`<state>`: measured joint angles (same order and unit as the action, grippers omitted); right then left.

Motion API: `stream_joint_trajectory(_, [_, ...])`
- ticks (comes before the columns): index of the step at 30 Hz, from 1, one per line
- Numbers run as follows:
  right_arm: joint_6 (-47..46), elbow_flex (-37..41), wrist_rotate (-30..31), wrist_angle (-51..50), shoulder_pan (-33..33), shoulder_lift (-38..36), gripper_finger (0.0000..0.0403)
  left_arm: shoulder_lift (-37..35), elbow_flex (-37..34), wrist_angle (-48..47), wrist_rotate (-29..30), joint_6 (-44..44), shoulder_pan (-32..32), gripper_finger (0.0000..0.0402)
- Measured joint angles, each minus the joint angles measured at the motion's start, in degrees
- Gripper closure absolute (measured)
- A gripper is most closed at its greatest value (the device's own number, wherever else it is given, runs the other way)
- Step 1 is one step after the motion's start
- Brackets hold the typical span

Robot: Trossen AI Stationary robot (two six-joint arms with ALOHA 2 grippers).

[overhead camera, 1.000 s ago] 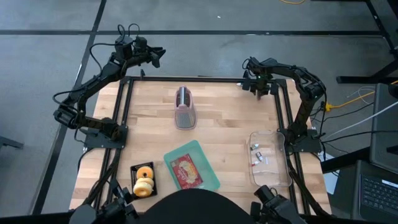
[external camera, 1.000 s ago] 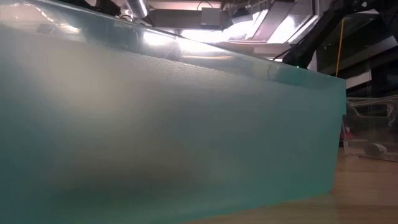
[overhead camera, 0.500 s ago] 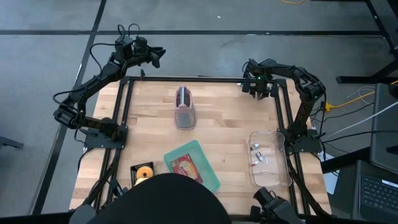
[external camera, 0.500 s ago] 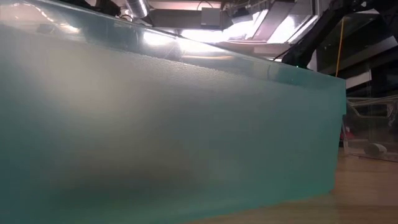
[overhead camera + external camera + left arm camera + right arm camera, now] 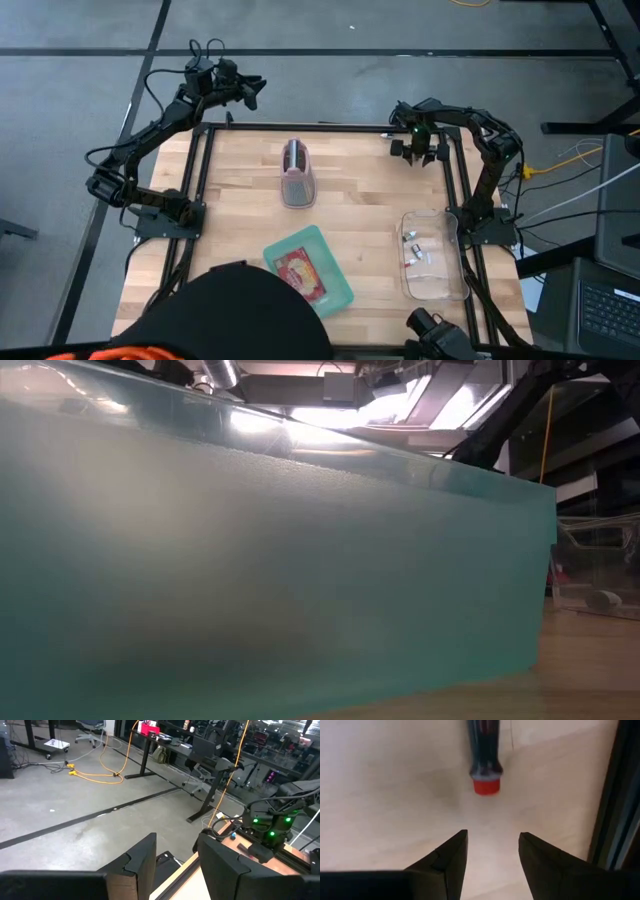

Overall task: Pick & Place Food Item
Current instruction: Put the dark red food coloring bottle into the transparent bin

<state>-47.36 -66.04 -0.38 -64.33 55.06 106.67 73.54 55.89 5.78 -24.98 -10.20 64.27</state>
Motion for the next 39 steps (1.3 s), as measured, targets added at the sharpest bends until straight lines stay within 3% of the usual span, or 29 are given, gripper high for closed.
stream_joint_trajectory(8, [-0.67, -0.37, 0.21, 0.60, -0.36, -0.52, 0.0226, 0.00, -0.01, 0.02, -0.23, 0.04, 1.20, 0.0261])
stream_joint_trajectory(17, [2.94, -6.00, 12.50, 4.53, 0.15, -1.14, 0.0226, 0.00, 0.01, 0.00, -0.18, 0.52, 2.25, 0.0261])
stream_joint_trajectory(32, [6.00, -1.08, 14.91, 19.00, 2.80, -0.83, 0.0226, 0.00, 0.01, 0.00, -0.01, 0.50, 2.23, 0.0261])
stream_joint_trajectory(39, [5.77, -0.63, 12.53, 16.98, 3.46, -0.27, 0.0239, -0.02, -0.01, -0.27, -0.03, 0.50, 2.23, 0.0261])
